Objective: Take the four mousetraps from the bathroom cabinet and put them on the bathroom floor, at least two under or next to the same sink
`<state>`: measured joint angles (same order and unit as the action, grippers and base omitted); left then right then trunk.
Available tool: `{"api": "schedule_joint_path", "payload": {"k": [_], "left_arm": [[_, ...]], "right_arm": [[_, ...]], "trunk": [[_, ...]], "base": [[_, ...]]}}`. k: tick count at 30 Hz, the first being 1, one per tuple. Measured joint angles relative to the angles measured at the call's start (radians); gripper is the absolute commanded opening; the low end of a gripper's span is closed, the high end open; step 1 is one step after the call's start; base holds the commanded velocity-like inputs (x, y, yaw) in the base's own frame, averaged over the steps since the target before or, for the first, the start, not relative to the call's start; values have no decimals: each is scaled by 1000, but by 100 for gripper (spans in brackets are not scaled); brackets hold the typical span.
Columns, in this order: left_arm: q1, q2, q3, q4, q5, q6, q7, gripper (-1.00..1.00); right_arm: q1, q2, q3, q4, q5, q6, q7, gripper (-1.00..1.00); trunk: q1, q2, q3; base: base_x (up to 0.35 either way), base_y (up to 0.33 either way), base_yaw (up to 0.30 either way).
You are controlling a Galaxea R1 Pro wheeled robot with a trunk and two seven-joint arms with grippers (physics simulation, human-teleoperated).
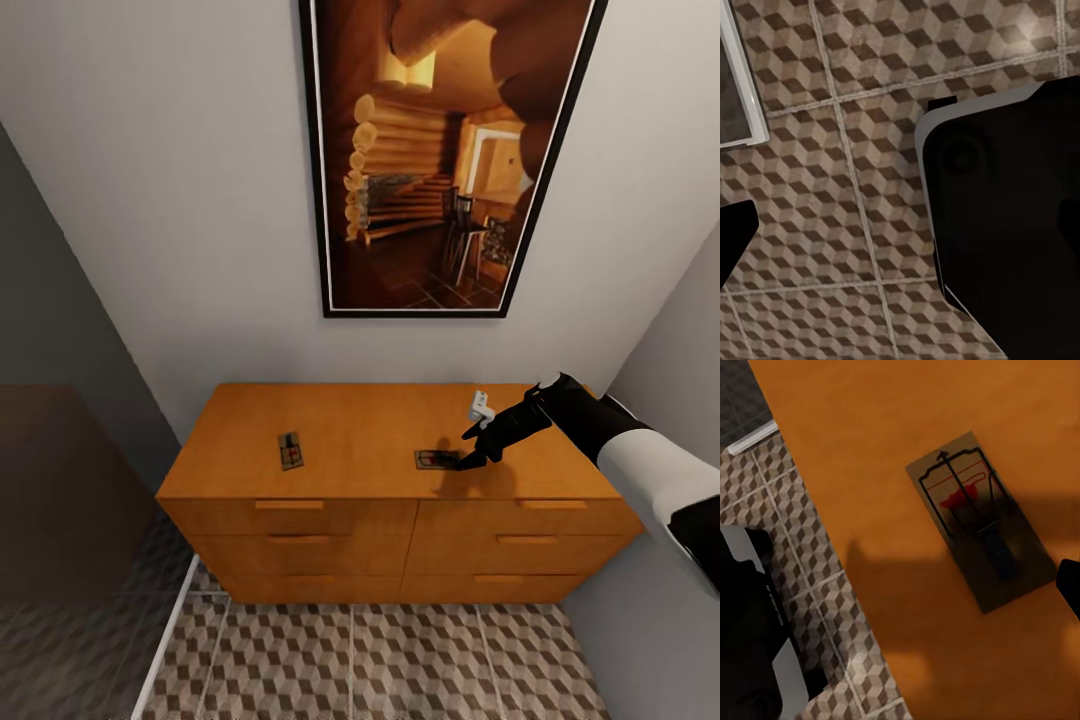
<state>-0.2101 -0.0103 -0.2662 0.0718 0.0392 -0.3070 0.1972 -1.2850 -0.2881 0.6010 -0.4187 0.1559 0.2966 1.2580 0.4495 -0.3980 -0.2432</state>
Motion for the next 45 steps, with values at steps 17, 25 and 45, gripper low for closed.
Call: {"api": "schedule_joint_path", "payload": {"k": [17,25,45], "left_arm": [[0,-4,0,0,0,1,0,100],[0,-4,0,0,0,1,0,100],[0,-6,0,0,0,0,0,100]], "right_arm": [[0,-3,-2,-10,4,-29,6,100],[0,-3,-5,-11,3,-37,9,100],[0,-1,-4,-11,3,-47,9,100]], "trunk": [[0,0,-5],[0,0,-6],[0,0,-6]], "base": [[0,0,0],[0,0,0],[38,0,0]]}}
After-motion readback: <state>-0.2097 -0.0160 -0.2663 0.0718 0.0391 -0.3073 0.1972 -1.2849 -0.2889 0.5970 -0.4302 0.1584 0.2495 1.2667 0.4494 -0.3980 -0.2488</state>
